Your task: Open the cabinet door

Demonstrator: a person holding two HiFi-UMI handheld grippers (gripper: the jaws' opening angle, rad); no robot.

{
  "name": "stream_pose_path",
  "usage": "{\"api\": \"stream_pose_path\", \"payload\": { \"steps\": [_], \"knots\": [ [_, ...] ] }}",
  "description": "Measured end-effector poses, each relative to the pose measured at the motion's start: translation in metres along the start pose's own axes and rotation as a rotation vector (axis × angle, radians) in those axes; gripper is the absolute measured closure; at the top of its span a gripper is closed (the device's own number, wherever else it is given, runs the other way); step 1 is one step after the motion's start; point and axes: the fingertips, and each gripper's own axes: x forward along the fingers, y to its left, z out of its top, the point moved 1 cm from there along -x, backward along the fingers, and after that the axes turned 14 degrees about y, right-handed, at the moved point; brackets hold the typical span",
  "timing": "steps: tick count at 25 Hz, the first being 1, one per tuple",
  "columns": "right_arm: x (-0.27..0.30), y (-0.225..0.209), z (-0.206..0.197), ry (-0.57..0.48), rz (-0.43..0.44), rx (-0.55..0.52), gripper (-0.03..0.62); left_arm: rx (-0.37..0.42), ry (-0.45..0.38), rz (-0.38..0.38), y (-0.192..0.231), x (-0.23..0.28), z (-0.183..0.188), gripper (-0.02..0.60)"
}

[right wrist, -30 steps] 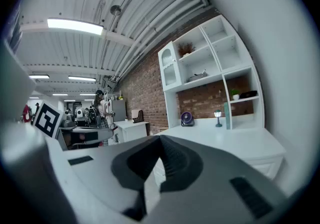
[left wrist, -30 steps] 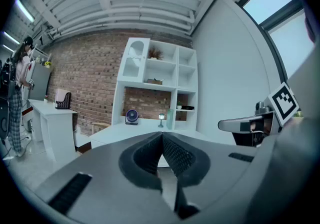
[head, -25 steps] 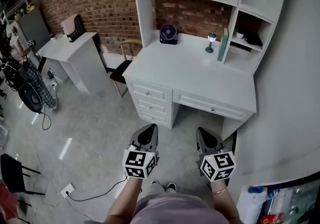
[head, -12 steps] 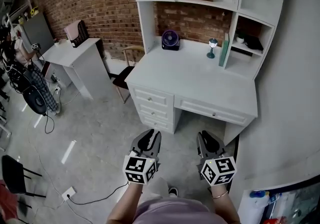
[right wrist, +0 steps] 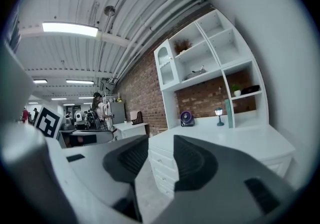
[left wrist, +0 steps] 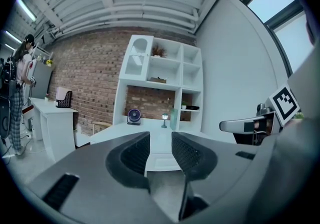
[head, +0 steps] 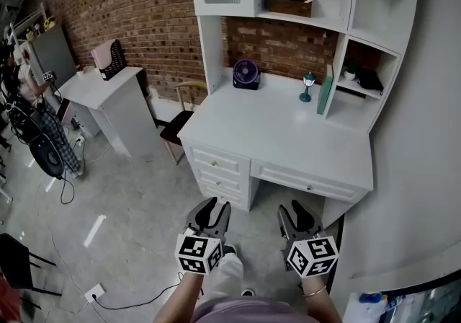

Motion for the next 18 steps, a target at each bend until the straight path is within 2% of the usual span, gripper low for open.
{"api": "stream_pose_path", "payload": {
  "steps": [8, 18],
  "knots": [
    [0.070, -0.031, 0.040, -0.016, -0.008, -0.004, 0.434, 0.013, -0.009, -0.026, 0.042, 0.073, 0.036, 0.460],
    [0.164, -0.058, 0.109, -0.058, -0.036, 0.008, 0.436, 0.044, -0.041, -0.046, 0.118, 0.152, 0.102, 0.459]
  ]
}}
